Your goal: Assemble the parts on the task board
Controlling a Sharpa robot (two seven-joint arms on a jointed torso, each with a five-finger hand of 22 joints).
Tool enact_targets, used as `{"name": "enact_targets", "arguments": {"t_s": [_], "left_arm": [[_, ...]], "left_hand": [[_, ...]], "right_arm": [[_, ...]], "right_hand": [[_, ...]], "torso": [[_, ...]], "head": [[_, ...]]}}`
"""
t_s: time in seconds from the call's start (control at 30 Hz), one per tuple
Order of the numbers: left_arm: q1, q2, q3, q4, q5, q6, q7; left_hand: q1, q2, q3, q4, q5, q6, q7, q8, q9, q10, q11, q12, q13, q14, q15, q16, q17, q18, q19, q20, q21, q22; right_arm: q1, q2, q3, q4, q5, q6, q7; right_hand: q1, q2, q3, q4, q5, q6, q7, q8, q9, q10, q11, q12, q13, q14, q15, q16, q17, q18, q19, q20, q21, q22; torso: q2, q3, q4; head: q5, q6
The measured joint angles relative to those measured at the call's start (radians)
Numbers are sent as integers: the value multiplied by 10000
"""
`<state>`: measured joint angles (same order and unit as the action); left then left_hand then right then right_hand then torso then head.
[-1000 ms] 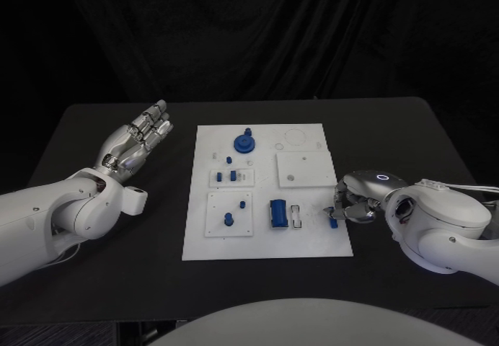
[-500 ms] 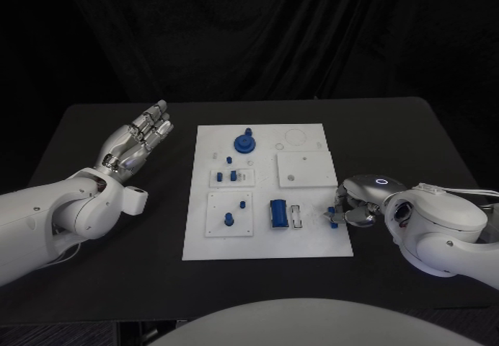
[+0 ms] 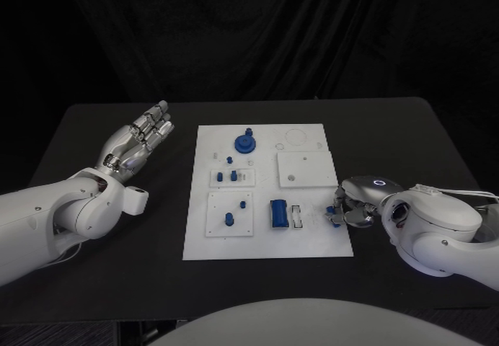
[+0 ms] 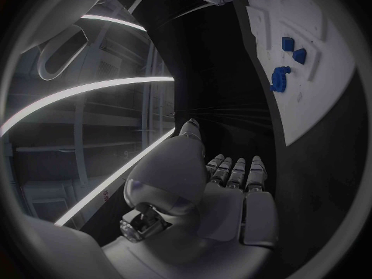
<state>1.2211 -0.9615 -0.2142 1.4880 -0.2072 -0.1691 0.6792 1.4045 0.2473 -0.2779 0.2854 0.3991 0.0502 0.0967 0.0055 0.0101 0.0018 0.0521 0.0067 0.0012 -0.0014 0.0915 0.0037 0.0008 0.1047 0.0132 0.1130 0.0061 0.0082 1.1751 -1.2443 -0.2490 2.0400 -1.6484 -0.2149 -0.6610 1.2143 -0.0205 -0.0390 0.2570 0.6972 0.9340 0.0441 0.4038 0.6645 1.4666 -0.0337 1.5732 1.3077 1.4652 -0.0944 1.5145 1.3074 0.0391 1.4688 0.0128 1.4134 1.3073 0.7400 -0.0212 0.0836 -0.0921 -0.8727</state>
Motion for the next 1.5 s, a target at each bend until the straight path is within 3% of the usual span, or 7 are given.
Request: {"name": "enact_targets", "arguments": {"t_s": [0.33, 0.4, 0.57, 0.87, 0.93, 1.07, 1.5], "left_arm": [[-12, 14, 0, -7, 0, 14, 0], [-12, 20, 0, -10, 0, 20, -1], [-20, 29, 0, -16, 0, 44, -5], [-43, 21, 0, -36, 0, 69, -5], [-48, 20, 0, -39, 0, 73, -4], [-53, 21, 0, -45, 0, 81, -2], [-58, 30, 0, -37, 1, 92, -2]], "left_hand": [[86, 5, 28, -28, 50, 0, 0, 0, 0, -36, 35, 0, -3, 0, 0, 0, 1, 17, 0, 0, 0, 0], [87, 6, 28, -28, 62, 0, 0, 0, -1, -35, 35, 0, -3, 0, 0, 0, 2, 18, 0, 0, 0, 0], [127, -35, 45, -46, 62, 0, 0, 0, -1, -35, 35, 0, -2, 37, 36, 0, 3, 19, 0, 0, 0, -1], [167, 5, 56, -56, 103, 0, 0, 0, -1, -35, 35, 0, 0, 37, 36, 0, 6, 23, 37, 37, 36, -2], [167, 5, 56, -56, 103, 0, 0, 0, -1, -35, 35, 0, 1, 37, 36, 0, 6, 23, 37, 37, 37, -2], [211, -39, 56, -56, 103, 0, -1, 0, -1, -35, 35, 0, 2, 0, 72, 0, 7, 23, 37, 37, 36, -3], [217, -45, 83, -83, 141, 0, -1, 0, -1, -35, 34, 0, 5, 0, 71, 0, 9, 26, 37, 37, 36, 6]], "right_arm": [[-5, 75, 24, -100, 780, -414, 50], [-5, 82, 30, -115, 968, -491, 56], [-4, 81, 45, -166, 1558, -809, 78], [-11, -5, 14, -106, 3108, -1706, 276], [-25, -30, 1, -44, 3603, -1920, 370], [-19, -59, 0, 49, 4466, -2261, 574], [256, 376, 9, 31, 6706, -2820, 1202]], "right_hand": [[889, -155, 647, -590, 757, 123, 20, -106, -68, -1, 1, 0, 0, -1, 2, -85, 0, 0, 0, 0, -83, 0], [1051, -226, 841, -754, 529, 168, -14, -106, -68, -1, 1, 0, 0, -4, 6, -86, 0, 0, 0, 0, -116, 0], [1296, -312, 1114, -501, -309, 219, -36, -177, -68, -1, 2, 0, 0, -15, 18, -85, 0, 0, 0, 0, -116, 0], [1299, -408, 1273, -437, -340, 327, -76, -196, -94, -1, 1, 0, 0, -15, 18, -85, 0, 0, 0, -1, -116, 0], [1237, -469, 1634, -749, -369, 338, -87, -194, -93, -2, 1, 0, 0, -16, 18, -85, 0, 0, 0, -1, -108, 0], [1236, -469, 1634, -749, -344, 338, -86, -137, -14, -2, 1, 0, 0, -15, 18, -85, 0, 0, 0, -1, -75, 0], [1076, -627, 1897, -762, -311, 335, -79, -136, 20, -2, 1, 0, 0, -16, 18, -85, 0, 0, 0, -1, -76, 0]], "torso": [[1, -5, 5], [1, -5, 5], [0, -6, 5], [1, -3, 2], [1, -3, 1], [1, 0, 0], [-1, -1, -1]], "head": [[12, 0], [15, 0], [27, 0], [57, 0], [57, 0], [45, 0], [66, 0]]}}
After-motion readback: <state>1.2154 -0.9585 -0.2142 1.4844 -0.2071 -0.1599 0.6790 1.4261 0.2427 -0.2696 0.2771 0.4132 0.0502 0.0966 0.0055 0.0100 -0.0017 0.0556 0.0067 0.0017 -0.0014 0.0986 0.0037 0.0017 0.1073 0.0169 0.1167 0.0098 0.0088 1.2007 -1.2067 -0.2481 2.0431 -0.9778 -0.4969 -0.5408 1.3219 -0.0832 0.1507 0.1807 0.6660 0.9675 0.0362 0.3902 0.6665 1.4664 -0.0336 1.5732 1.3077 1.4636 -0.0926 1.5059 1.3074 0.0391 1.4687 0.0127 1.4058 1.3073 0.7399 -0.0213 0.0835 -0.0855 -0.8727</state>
